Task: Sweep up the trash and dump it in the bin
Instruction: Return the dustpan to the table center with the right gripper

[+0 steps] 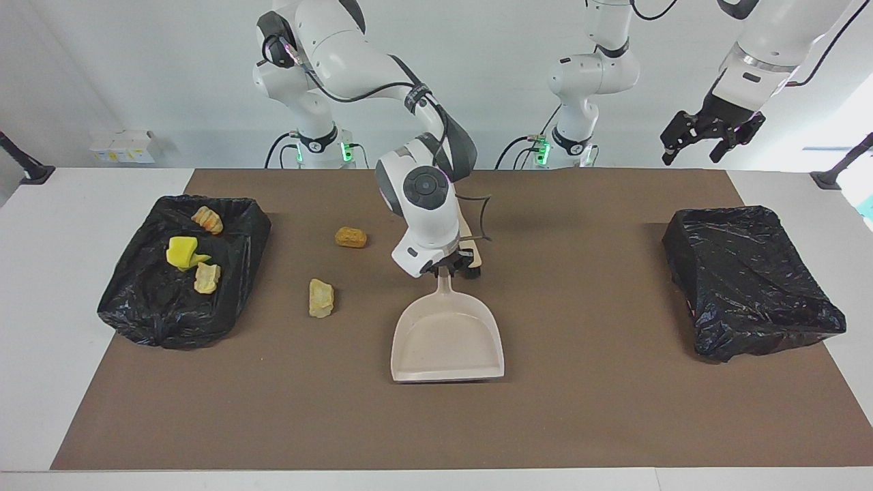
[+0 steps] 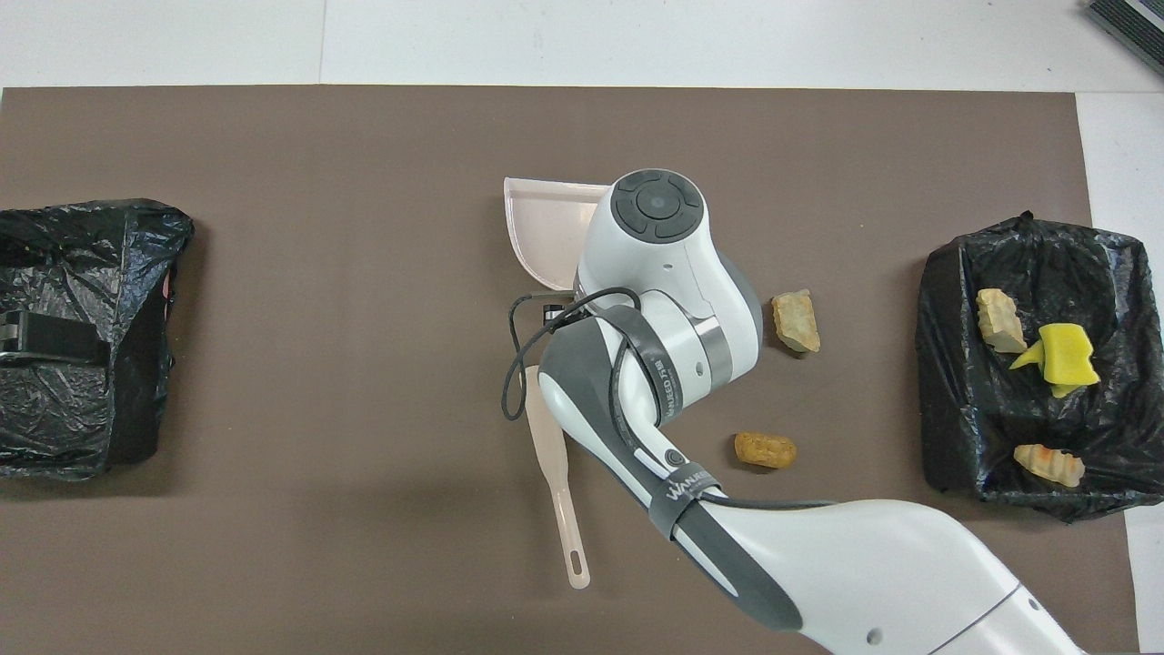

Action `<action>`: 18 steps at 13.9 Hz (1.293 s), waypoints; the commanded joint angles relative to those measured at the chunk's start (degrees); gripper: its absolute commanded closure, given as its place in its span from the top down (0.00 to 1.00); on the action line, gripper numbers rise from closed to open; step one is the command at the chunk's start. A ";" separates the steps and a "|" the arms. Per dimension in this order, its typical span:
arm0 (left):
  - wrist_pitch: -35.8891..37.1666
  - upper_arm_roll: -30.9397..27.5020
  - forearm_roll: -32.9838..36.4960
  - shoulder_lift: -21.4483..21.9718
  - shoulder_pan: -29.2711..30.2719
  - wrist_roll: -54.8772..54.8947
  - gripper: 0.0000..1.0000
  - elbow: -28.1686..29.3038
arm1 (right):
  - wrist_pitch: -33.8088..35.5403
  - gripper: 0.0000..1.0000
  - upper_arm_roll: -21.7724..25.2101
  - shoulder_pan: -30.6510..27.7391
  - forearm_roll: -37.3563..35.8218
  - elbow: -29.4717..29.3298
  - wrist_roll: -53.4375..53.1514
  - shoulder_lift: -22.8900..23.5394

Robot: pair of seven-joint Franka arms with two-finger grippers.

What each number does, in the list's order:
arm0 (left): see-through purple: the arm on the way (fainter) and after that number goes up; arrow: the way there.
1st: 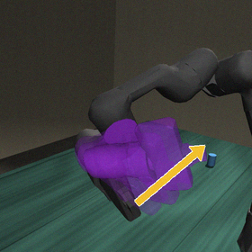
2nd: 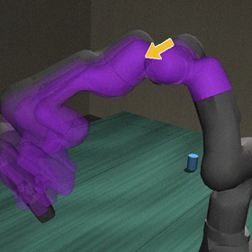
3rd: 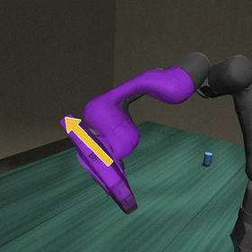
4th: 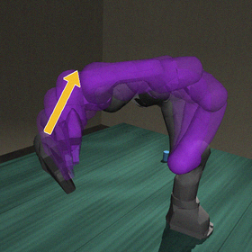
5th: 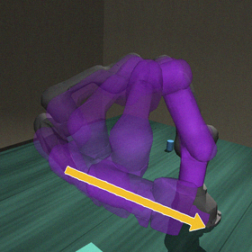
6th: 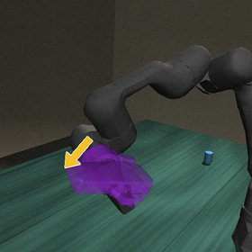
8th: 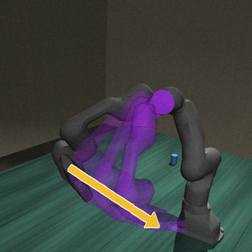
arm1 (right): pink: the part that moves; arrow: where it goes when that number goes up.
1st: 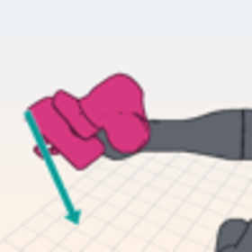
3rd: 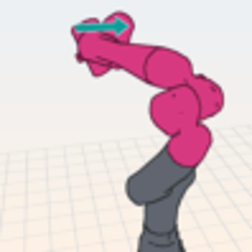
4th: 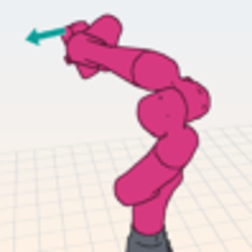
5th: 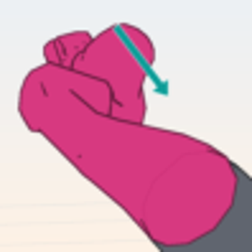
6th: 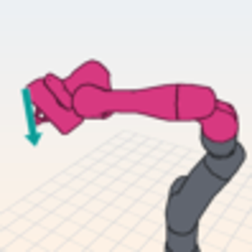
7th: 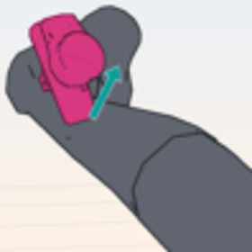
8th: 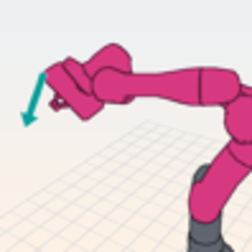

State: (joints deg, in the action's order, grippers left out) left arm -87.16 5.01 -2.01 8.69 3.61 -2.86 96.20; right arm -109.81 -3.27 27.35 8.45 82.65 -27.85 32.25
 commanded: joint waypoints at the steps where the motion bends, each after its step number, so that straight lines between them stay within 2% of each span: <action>1: 0.68 0.44 0.86 -0.25 0.69 0.05 1.00 -0.75 | -1.98 0.00 0.02 0.07 0.43 -2.05 -1.60 2.98; 4: 0.94 0.44 0.86 -0.17 0.69 -0.04 1.00 -0.75 | -4.52 0.00 -0.06 -0.63 1.12 -1.62 -1.60 3.08; 6: 1.29 0.44 0.86 -0.25 0.61 -0.04 1.00 -0.84 | -8.91 1.00 0.02 0.07 0.09 1.79 -1.16 2.38; 9: 1.20 0.44 0.86 -0.25 0.43 -0.04 1.00 -0.84 | -9.02 1.00 0.02 -0.54 -0.01 1.64 -0.81 1.41; 13: 1.20 0.44 0.86 -0.25 0.61 -0.04 1.00 -0.84 | -7.53 1.00 0.37 -0.46 -0.10 2.86 -0.89 -2.44; 15: 1.20 0.44 0.86 -0.25 0.52 -0.04 1.00 -0.84 | -6.65 1.00 0.02 -0.37 -0.10 5.84 -0.81 -6.65; 18: 1.20 0.44 0.86 -0.25 0.69 -0.04 1.00 -0.84 | -6.47 1.00 0.02 0.60 -0.01 15.14 -0.02 -16.14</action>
State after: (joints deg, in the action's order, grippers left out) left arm -87.07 5.01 -2.01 8.69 3.62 -2.86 96.20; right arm -116.14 -3.12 27.63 8.40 88.71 -28.05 24.21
